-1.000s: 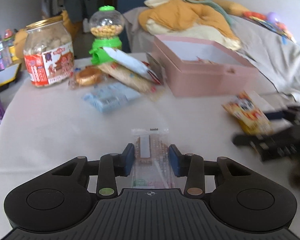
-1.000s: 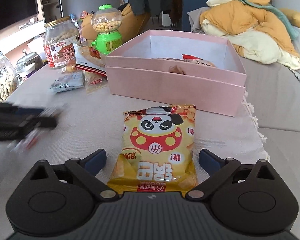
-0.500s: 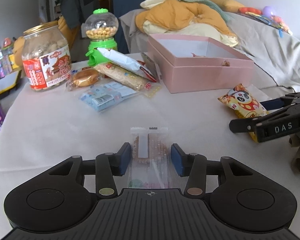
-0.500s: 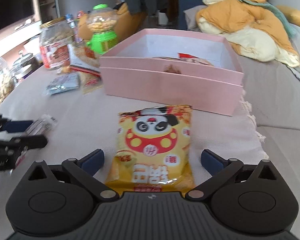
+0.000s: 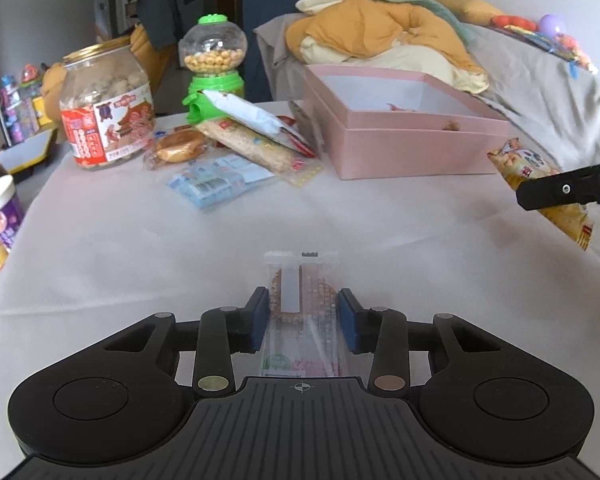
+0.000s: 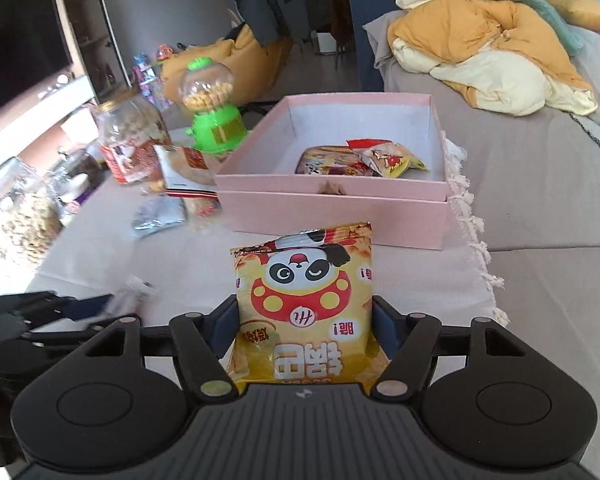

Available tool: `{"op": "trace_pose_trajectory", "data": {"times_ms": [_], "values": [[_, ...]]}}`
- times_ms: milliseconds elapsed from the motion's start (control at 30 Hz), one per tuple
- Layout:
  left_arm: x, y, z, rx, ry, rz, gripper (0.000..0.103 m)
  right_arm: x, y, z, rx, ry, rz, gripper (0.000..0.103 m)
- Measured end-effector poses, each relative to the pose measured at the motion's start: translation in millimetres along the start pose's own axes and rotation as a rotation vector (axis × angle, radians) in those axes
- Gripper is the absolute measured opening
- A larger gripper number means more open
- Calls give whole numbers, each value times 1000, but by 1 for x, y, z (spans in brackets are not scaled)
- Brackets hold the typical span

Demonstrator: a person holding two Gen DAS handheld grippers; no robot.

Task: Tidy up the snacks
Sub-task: 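Drop clear packet into pink box with left tool while right tool carries panda bag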

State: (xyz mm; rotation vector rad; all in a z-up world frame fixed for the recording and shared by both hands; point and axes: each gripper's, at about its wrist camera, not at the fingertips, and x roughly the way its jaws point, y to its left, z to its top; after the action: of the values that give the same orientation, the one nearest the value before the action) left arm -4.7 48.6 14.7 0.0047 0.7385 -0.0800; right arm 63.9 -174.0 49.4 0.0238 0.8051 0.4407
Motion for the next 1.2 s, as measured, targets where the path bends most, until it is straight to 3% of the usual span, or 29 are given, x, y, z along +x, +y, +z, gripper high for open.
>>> {"op": "trace_pose_trajectory", "data": {"times_ms": [133, 367, 500, 567, 700, 833, 900, 1033, 1100, 1167, 1200], "values": [[-19, -11, 19, 2, -63, -54, 42, -14, 0, -10, -54, 9, -36, 68], [-48, -37, 115, -13, -269, -152, 43, -16, -9, -18, -78, 24, -69, 69], [-17, -50, 157, -64, -347, -207, 45, -10, -8, -18, -69, 30, -60, 69], [21, -51, 168, -109, -392, -236, 46, -6, -6, -20, -80, 38, -62, 69], [98, -54, 168, -119, -208, -136, 43, 1, 1, -25, -105, 46, -107, 69], [110, -38, 157, -262, -141, -120, 43, -3, -2, -32, -96, 42, -98, 69], [107, -28, 154, -285, -134, -144, 43, -1, -3, -32, -96, 49, -104, 69], [96, -9, 145, -264, -144, -283, 43, 6, -3, -25, -80, 55, -126, 69], [90, 0, 135, -278, -128, -287, 41, 4, -2, -22, -75, 42, -131, 69], [79, 11, 126, -280, -143, -296, 31, 0, -3, -16, -64, 19, -132, 69], [72, 16, 123, -279, -152, -281, 32, -2, -5, -11, -55, 11, -122, 69]]}}
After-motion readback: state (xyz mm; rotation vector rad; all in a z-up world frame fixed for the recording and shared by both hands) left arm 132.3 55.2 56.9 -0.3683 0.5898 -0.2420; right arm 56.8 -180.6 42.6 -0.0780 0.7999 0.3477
